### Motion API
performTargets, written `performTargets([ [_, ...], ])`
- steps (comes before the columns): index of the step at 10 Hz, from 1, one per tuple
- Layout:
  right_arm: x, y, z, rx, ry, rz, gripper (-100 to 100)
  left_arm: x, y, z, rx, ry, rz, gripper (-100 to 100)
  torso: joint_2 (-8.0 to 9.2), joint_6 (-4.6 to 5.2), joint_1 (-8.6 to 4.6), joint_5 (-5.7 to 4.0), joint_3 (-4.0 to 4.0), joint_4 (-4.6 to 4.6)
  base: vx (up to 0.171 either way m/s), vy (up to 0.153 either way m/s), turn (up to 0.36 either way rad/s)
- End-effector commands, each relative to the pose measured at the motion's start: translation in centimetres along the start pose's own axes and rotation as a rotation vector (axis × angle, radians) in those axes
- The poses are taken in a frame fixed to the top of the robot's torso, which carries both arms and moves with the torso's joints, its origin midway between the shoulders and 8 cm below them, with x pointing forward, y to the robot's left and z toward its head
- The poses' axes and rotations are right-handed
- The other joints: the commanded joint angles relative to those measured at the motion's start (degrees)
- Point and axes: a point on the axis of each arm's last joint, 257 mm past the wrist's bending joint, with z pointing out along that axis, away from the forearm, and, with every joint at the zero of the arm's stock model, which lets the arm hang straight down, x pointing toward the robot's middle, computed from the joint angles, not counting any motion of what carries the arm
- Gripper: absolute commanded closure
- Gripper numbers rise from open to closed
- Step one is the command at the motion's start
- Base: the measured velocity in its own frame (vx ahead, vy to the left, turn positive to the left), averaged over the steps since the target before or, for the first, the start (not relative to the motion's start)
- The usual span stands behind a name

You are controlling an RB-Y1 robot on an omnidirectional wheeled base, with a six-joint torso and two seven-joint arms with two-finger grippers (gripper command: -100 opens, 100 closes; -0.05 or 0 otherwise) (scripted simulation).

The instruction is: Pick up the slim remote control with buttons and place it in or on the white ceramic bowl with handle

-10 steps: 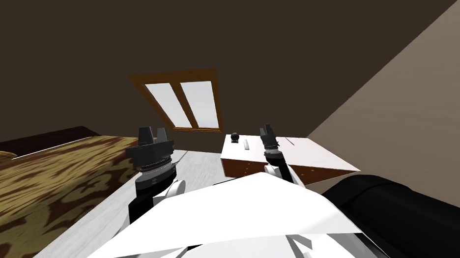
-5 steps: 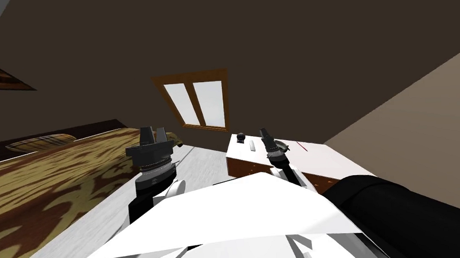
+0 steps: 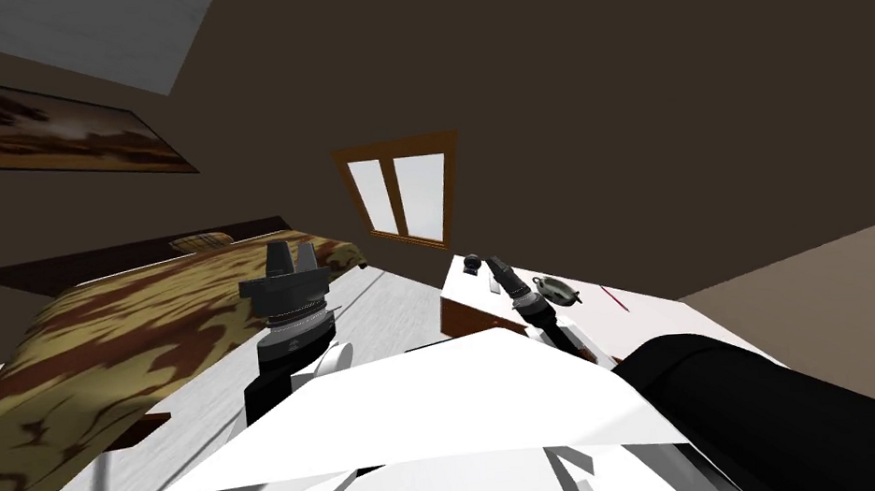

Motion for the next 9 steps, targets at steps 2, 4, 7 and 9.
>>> performTargets([
  [2,2.4,-1.1,-1.4,-0.003,0.121,-0.120,-100,0.0,0.0,0.0,0.000,0.000,0.000,0,-0.03,0.05,-0.03,0.00,-0.01,0.00,-0.009,0.007,0.209],
  [4,4.0,-2.0,-2.6,-0.004,0.200,-0.190,-100,0.0,0.0,0.0,0.000,0.000,0.000,0,-0.01,0.00,-0.07,-0.01,-0.01,0.00,-0.016,-0.006,0.316],
  [7,7.3,-4.1,-5.8,-0.006,0.363,-0.319,-100,0.0,0.0,0.0,0.000,0.000,0.000,0,-0.04,0.06,-0.10,-0.03,-0.02,0.00,-0.010,-0.010,0.277],
  [9,9.1,-5.3,-8.0,-0.012,0.459,-0.390,-100,0.0,0.0,0.0,0.000,0.000,0.000,0,-0.04,0.07,-0.13,-0.03,-0.02,0.00,-0.014,-0.017,0.240],
])
